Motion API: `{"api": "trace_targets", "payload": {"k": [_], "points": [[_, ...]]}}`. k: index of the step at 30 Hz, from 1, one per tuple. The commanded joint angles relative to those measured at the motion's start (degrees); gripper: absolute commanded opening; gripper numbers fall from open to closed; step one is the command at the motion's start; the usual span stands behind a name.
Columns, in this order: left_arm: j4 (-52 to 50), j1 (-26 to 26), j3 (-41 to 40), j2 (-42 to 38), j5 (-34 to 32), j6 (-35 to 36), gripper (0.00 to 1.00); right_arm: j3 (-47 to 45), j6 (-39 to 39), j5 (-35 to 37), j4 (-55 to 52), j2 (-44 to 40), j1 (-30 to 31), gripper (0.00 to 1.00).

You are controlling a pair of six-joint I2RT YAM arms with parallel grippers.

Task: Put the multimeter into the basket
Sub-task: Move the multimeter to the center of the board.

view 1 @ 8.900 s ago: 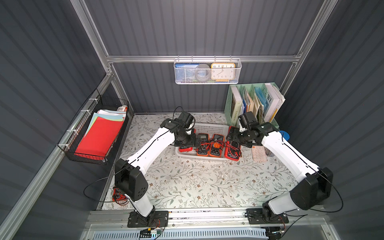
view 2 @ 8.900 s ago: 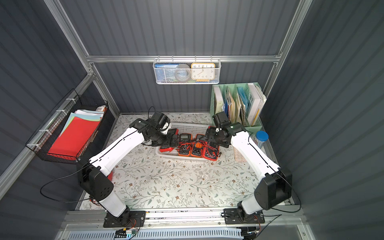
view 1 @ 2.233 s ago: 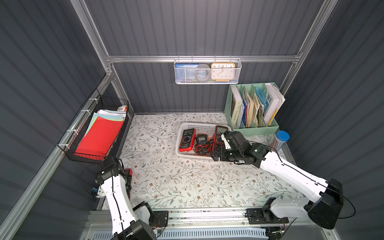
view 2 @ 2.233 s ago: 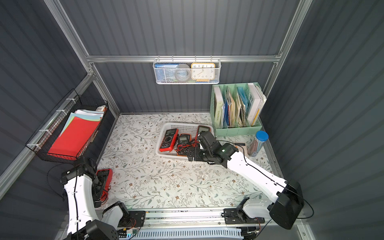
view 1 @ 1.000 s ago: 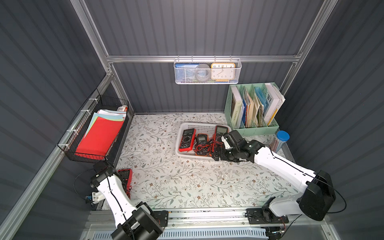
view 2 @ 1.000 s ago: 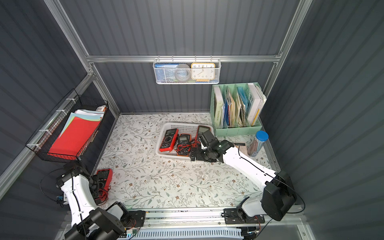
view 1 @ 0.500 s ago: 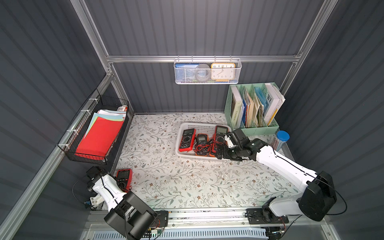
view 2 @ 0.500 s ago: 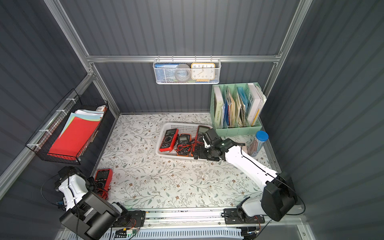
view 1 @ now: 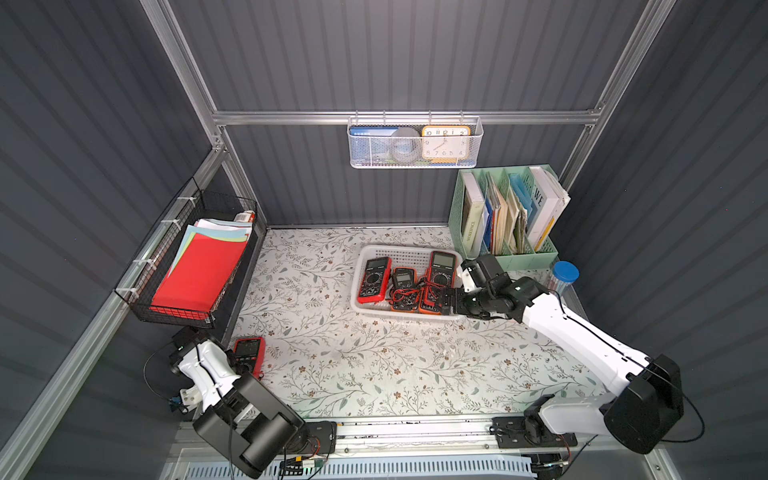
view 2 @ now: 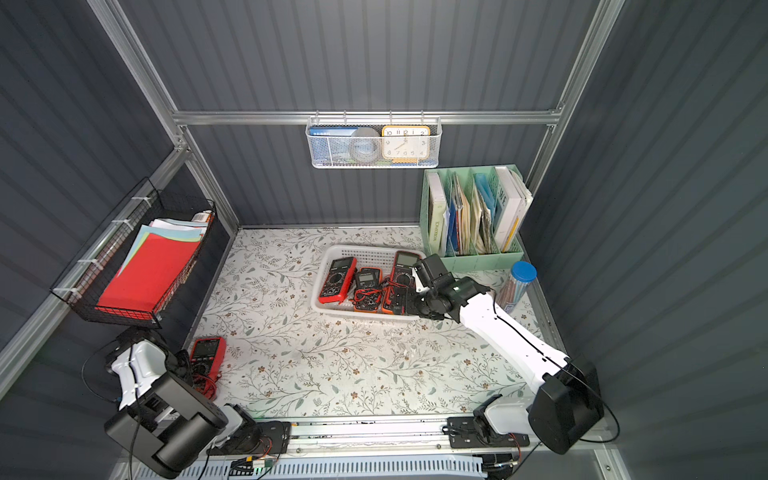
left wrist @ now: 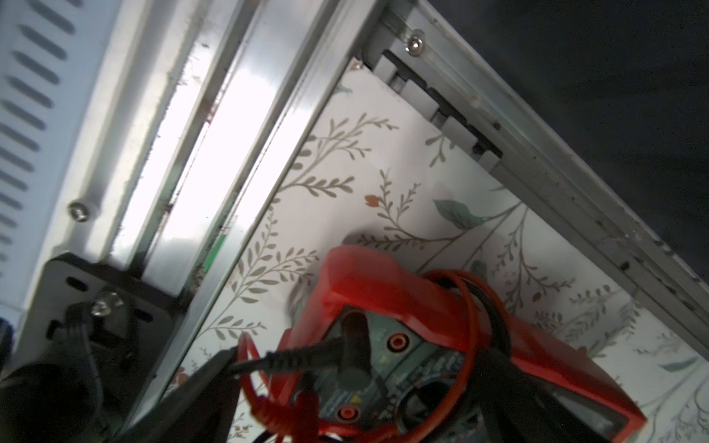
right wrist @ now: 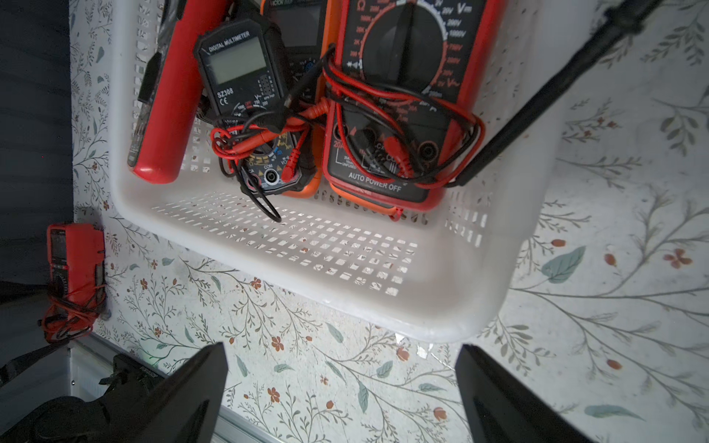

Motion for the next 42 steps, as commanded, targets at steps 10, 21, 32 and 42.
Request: {"api": "trace_targets", "payload": {"k": [10,21,32,42], "points": [[0.2,-20.5,-4.4,0.6,4.9,-10.4,0.99,1.9,-1.2,0.7,-1.8,-4.8,-1.6,0.99],[8.5,-37.9,-11.0,0.5,2.8,-17.9,0.99,3.3,-1.3,1.1,-3.0,-5.7,-2.5,0.99],[10.5,-51.6,-3.9,7.5,0.4,-18.4,0.99,4.7,-0.5,0.7,-2.8,-4.6,-2.6,0.99],[10.1,-61.8,6.3,13.1,-0.5,-14.3,0.99,4.2,0.2,1.1,-2.7,-4.5,-2.5,0.99]]}}
